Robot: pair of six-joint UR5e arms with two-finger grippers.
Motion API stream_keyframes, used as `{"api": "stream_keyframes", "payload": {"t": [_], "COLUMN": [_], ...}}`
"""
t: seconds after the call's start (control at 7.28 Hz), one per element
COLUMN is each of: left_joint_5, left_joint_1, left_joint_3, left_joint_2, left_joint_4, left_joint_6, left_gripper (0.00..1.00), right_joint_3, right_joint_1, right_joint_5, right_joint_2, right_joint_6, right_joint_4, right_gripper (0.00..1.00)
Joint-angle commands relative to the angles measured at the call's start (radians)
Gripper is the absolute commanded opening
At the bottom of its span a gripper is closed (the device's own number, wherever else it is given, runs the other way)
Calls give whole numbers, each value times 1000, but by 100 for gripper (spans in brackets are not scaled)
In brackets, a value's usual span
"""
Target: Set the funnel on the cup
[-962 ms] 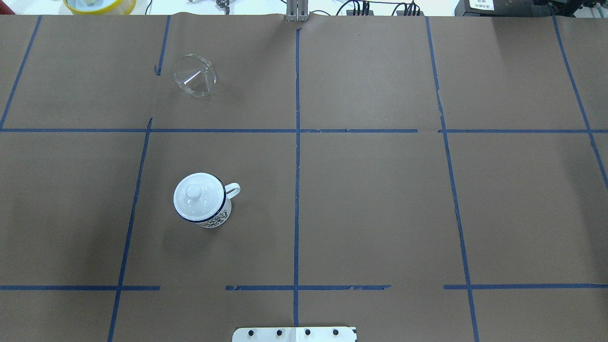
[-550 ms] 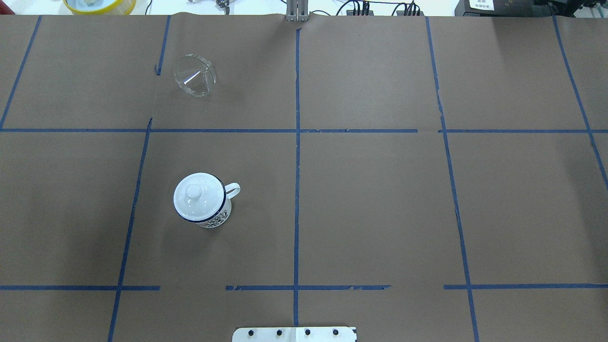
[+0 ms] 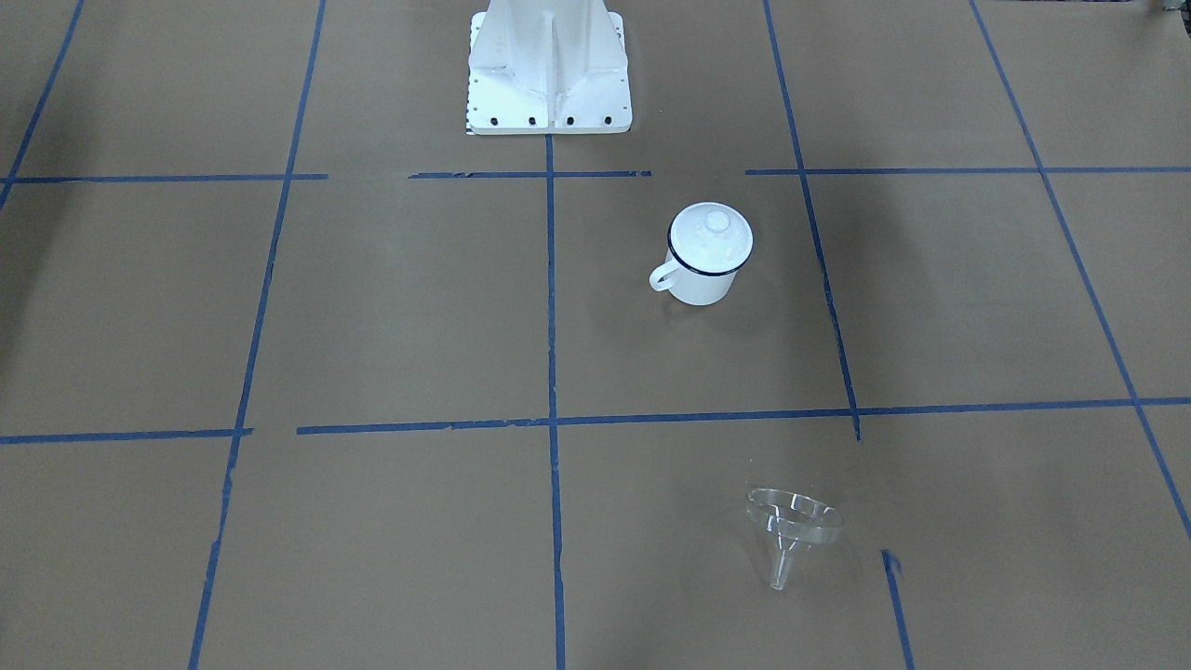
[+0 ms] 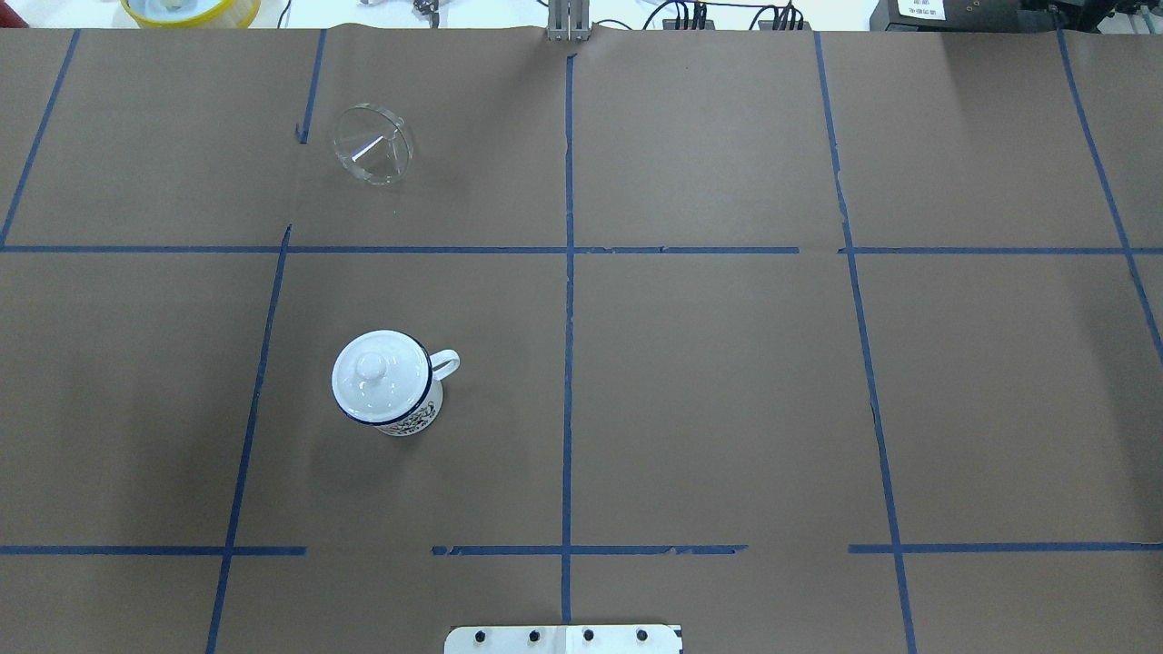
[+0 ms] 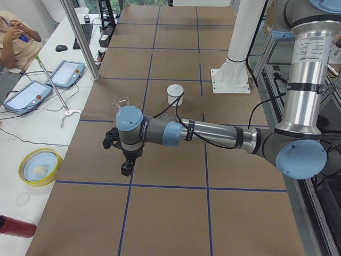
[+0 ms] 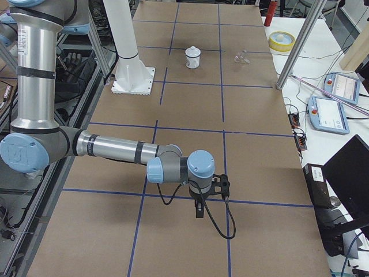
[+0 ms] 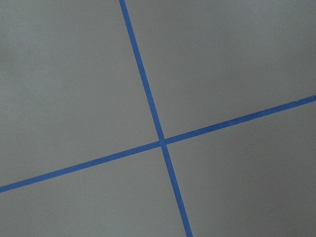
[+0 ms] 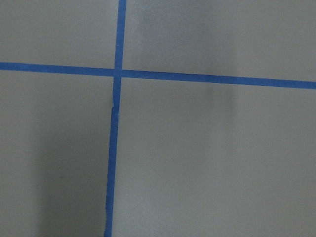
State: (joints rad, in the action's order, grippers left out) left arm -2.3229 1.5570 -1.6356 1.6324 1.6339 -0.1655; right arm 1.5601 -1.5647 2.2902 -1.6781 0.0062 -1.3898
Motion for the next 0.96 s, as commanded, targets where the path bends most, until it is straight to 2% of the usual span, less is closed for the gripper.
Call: {"api": "stream_keyframes", "payload": {"t": [0.0,0.14,0.27,0.41,0.55,0.82], "left_joint_5": [2,4,2,0,-3,-6], "left_joint_1": [-2,-2,-3,-2,-2,-2], "left_joint_3": [14,11,46,98,130,123], "left_joint_2": [9,15,12,3,1,-2], "left_joint_4": [20,46,148,314,332,345], "left_joint_6": [1,3,4,11,55,147], "left_gripper": [100,100,100,100,100,100], "right_joint_3": [0,0,0,0,0,0], "right_joint_1": [0,0,0,0,0,0], "right_joint_5": [0,0,0,0,0,0], "right_joint_2": [0,0,0,0,0,0], "right_joint_6": [0,0,0,0,0,0], "right_joint_4": [0,0,0,0,0,0], "right_gripper": [100,100,100,100,100,100]}}
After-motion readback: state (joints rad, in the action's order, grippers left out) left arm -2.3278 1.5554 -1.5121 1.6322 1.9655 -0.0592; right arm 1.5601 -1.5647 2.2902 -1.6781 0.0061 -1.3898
